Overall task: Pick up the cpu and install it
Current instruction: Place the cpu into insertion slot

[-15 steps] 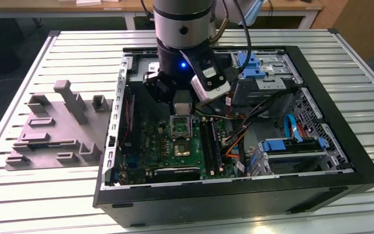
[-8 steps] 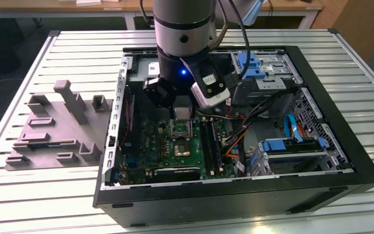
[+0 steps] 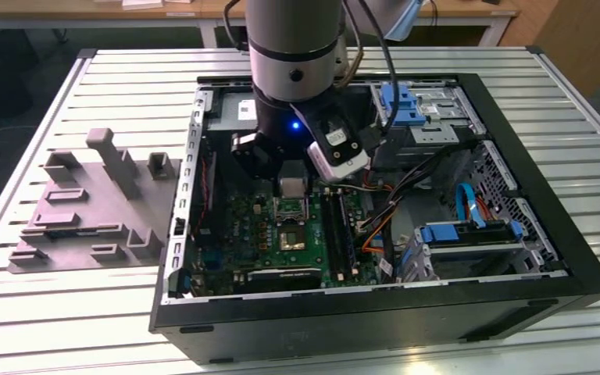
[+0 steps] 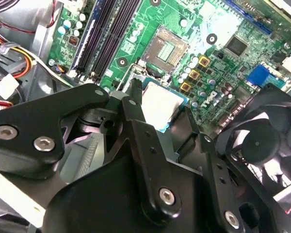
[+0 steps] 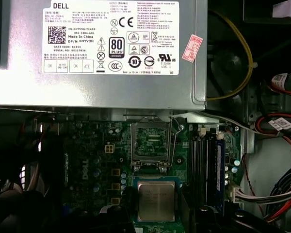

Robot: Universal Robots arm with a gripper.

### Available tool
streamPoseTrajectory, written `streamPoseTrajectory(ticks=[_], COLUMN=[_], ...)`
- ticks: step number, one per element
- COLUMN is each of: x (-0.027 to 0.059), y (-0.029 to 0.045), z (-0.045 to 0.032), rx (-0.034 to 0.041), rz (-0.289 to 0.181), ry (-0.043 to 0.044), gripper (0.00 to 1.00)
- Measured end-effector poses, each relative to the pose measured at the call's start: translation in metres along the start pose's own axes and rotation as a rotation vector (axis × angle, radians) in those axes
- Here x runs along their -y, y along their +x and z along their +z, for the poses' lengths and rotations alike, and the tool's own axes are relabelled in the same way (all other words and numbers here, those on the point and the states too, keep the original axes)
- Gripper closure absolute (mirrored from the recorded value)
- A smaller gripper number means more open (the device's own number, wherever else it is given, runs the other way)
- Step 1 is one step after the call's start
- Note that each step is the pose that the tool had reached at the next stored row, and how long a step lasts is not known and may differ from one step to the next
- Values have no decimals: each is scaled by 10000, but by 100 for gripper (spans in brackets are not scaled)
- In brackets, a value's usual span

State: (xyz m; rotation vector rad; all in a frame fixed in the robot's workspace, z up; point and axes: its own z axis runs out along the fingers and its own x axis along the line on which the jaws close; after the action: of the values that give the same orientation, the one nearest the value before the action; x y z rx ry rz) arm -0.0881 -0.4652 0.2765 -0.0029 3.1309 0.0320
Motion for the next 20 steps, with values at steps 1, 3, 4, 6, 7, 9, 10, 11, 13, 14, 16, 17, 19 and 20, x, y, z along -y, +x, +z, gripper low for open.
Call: streamPoseTrajectory(ticks=[1, 3, 4, 6, 7, 9, 10, 11, 13, 14, 16, 17, 19, 20], x=[12, 47, 62, 89, 101, 113, 117, 122, 132, 136, 143, 147, 157, 159], y=[0, 1, 1, 1, 1, 1, 2, 2, -1, -5, -13, -15, -18, -18], z=[11, 29, 35, 57, 76, 112, 130, 147, 183, 197, 221, 233, 247, 253], rx=[1, 1, 0, 1, 2, 3, 3, 4, 4, 5, 5, 5, 3, 5], rz=[2, 11, 17, 30, 38, 101, 141, 178, 205, 206, 206, 207, 207, 208], ry=[-1, -1, 0, 0, -3, -2, 0, 1, 1, 0, 0, 0, 5, 1], gripper=[53, 53, 53, 53, 53, 53, 53, 53, 53, 53, 53, 53, 53, 53])
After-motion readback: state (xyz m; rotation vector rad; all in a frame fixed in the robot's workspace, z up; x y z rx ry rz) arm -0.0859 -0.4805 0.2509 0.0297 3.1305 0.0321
